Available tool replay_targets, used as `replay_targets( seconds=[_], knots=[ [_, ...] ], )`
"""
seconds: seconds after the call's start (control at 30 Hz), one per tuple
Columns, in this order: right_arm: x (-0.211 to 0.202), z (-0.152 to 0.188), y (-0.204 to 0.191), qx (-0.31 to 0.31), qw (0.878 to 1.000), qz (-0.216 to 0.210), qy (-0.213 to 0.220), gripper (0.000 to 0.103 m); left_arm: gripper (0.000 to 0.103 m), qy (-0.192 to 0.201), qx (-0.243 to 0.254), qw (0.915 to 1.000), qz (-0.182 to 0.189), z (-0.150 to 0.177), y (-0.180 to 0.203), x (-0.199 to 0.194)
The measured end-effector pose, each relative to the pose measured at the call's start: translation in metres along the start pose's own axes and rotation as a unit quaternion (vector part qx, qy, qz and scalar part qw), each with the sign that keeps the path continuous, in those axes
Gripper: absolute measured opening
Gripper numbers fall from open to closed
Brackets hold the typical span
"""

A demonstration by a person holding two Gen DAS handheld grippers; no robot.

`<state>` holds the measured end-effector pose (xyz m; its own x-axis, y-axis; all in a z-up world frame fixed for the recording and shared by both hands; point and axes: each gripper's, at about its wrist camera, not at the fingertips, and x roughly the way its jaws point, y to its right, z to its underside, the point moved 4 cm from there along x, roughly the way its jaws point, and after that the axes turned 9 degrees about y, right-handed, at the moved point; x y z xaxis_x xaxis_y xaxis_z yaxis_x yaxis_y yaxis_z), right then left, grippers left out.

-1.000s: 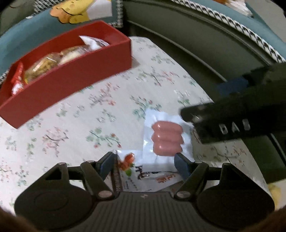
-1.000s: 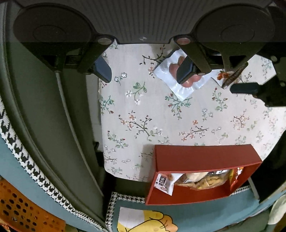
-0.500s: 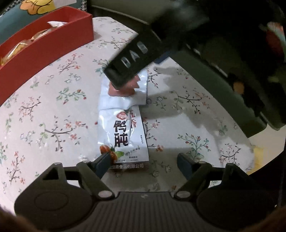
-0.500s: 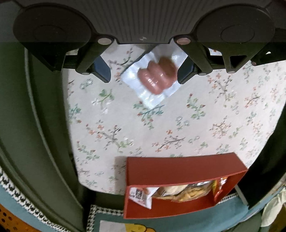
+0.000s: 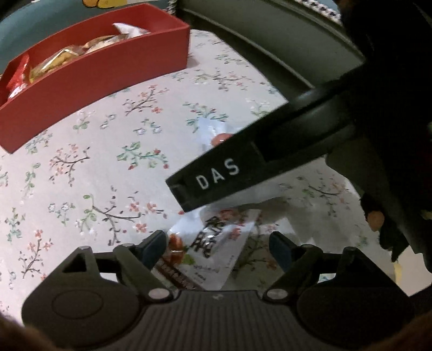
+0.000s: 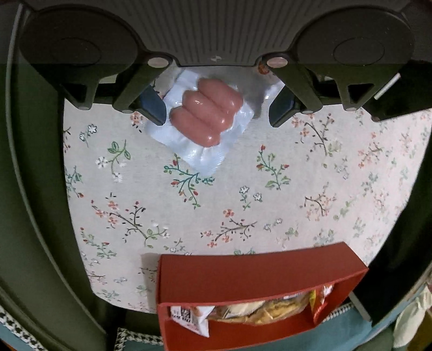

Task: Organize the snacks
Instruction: 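Close the right tool on the sausage pack while the left tool grasps the duck-neck packet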

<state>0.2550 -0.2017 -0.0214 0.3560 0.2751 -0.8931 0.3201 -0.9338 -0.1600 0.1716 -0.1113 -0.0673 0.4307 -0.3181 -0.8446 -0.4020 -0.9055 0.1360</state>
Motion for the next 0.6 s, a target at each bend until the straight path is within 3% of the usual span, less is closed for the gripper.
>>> replay_targets(
  seconds=[0.1,0.23,0.5,0.6],
  knots=[
    [0.004,-0.001,-0.003,-0.025,1.0,0.014,0.0,0.092,0.103,0.0,-0.021,0.9998,0.005,-0.003,-0.011,-0.006],
    [0.001,0.003,-0.005,-0.068,0.997,0.023,-0.001,0.079,0.103,0.001,-0.023,0.9994,0.027,-0.007,-0.019,-0.015],
    [-0.011,0.007,0.005,-0.061,0.998,-0.006,0.004,0.069,0.103,0.016,0.036,0.9992,0.005,-0.023,-0.009,-0.017],
    [-0.013,0.004,0.012,-0.052,0.999,-0.001,0.01,0.065,0.103,0.033,0.031,0.9989,0.003,-0.03,-0.015,-0.026]
  ],
)
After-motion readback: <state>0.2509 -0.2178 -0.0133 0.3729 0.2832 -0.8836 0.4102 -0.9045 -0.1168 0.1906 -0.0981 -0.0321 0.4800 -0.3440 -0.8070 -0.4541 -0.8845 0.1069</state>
